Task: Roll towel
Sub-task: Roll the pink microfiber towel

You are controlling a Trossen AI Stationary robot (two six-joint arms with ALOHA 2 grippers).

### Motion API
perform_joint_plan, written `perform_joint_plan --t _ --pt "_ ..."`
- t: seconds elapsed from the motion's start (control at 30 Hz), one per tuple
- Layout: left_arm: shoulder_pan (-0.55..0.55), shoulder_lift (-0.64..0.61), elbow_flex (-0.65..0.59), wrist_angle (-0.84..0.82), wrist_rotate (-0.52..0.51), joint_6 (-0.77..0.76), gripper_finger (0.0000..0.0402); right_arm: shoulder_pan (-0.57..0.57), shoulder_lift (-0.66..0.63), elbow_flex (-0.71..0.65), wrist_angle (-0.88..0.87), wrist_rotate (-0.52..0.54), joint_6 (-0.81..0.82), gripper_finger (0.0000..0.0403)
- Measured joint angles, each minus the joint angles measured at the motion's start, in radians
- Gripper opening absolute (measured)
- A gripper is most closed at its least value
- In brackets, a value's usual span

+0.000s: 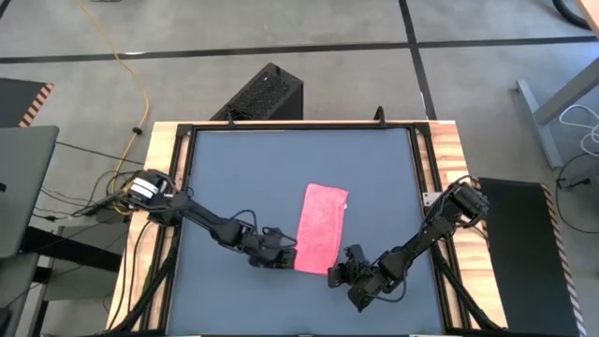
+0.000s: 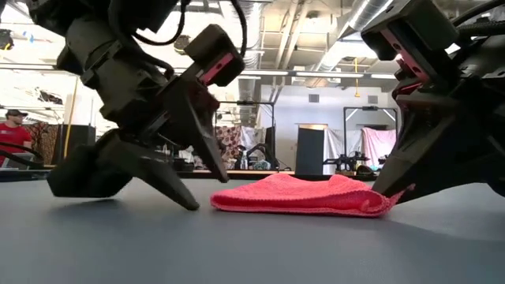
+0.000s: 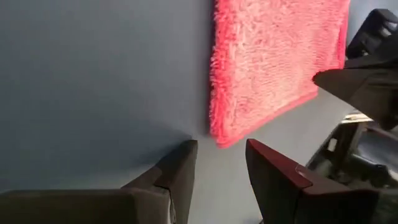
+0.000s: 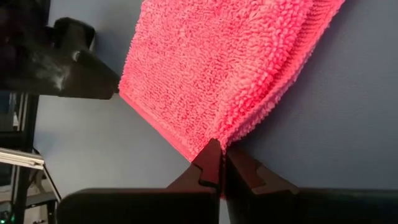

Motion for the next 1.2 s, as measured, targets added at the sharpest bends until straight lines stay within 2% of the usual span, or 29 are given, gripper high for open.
perform_joint_plan --t 0.07,0.17,0.57,1.2 --pt "0.002 -0.034 -0.001 -0.094 -0.015 0.003 0.0138 -0.001 0.000 0.000 0.000 0.000 0.001 0.0030" --pt "0.004 -0.059 -0.001 -0.145 -0.024 0.001 0.0138 -0.002 0.000 0.000 0.003 0.001 0.000 0.0030" --pt "0.047 -0.068 0.018 -0.159 0.003 -0.008 0.0138 -0.007 0.000 0.000 0.004 0.002 0.000 0.0030" --pt "0.047 -0.060 0.019 -0.136 0.035 -0.027 0.0138 -0.014 0.000 0.000 0.005 -0.001 -0.011 0.0030"
